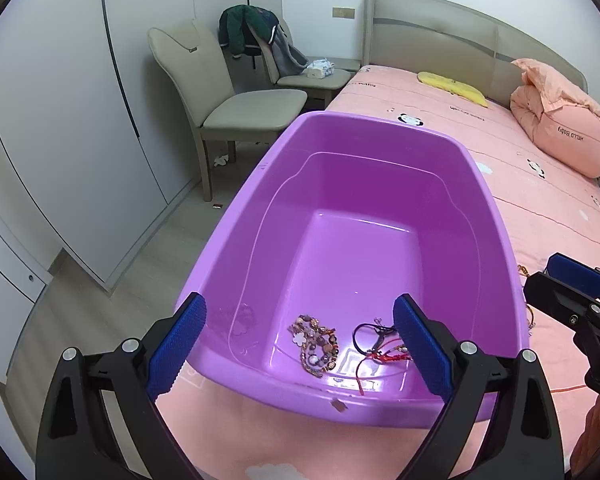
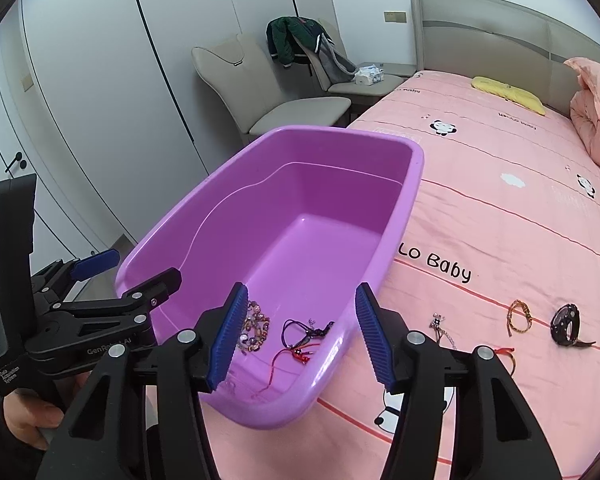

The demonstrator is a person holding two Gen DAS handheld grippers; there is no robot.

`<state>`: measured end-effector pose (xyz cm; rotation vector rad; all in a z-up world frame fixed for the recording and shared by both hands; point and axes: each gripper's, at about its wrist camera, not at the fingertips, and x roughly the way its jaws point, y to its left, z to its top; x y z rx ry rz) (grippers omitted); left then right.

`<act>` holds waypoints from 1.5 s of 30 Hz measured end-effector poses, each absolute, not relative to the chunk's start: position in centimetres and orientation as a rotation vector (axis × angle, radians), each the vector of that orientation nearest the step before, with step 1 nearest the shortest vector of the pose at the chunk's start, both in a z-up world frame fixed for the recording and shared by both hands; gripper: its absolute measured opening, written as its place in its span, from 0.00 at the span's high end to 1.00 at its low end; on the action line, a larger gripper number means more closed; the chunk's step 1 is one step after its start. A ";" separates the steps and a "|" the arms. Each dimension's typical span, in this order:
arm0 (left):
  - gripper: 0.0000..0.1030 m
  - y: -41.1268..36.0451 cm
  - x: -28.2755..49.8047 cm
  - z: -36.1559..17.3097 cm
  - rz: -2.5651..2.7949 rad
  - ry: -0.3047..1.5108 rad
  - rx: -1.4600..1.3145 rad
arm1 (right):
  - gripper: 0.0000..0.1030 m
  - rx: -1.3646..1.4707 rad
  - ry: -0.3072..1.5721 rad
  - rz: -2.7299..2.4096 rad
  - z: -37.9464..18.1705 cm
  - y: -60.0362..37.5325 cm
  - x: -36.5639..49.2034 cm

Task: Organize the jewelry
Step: 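Withdraw both tools from the tub back over the remaining jewelry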

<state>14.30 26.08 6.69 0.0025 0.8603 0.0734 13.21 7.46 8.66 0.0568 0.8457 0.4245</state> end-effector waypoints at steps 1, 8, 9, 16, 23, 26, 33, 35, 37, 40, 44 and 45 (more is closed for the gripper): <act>0.08 25.9 14.1 6.8 0.071 0.861 0.001 | 0.46 0.059 0.843 0.423 8.7 7.2 12.9; 0.07 23.9 12.2 7.3 0.031 0.869 0.001 | 0.39 0.047 0.827 0.415 9.1 5.3 10.7; 0.07 23.5 11.9 7.4 0.026 0.868 0.005 | 0.39 0.042 0.823 0.411 9.1 5.0 10.4; 0.07 20.8 9.8 7.9 -0.020 0.867 -0.004 | 0.35 0.078 0.817 0.389 9.4 1.0 7.7; 0.06 17.2 7.6 7.3 -0.083 0.888 -0.008 | 0.34 0.106 0.806 0.340 8.5 -3.4 4.5; 0.06 15.4 6.4 7.0 -0.114 0.888 0.014 | 0.34 0.119 0.813 0.314 7.7 -5.1 3.3; 0.06 11.7 4.2 6.3 -0.181 0.875 0.043 | 0.34 0.169 0.850 0.236 5.0 -9.7 0.9; 0.06 10.8 3.9 5.9 -0.193 0.878 0.041 | 0.34 0.176 0.858 0.218 4.4 -10.6 0.4; 0.06 10.0 3.7 5.3 -0.200 0.884 0.043 | 0.34 0.180 0.866 0.200 3.9 -11.4 -0.1; 0.06 8.8 3.6 4.5 -0.208 0.899 0.044 | 0.34 0.186 0.873 0.180 3.2 -12.4 -0.6; 0.06 7.4 3.8 3.0 -0.222 0.929 0.041 | 0.34 0.201 0.893 0.152 2.0 -13.7 -0.7; 0.06 7.1 3.9 2.6 -0.225 0.933 0.040 | 0.34 0.206 0.897 0.146 1.7 -14.0 -0.7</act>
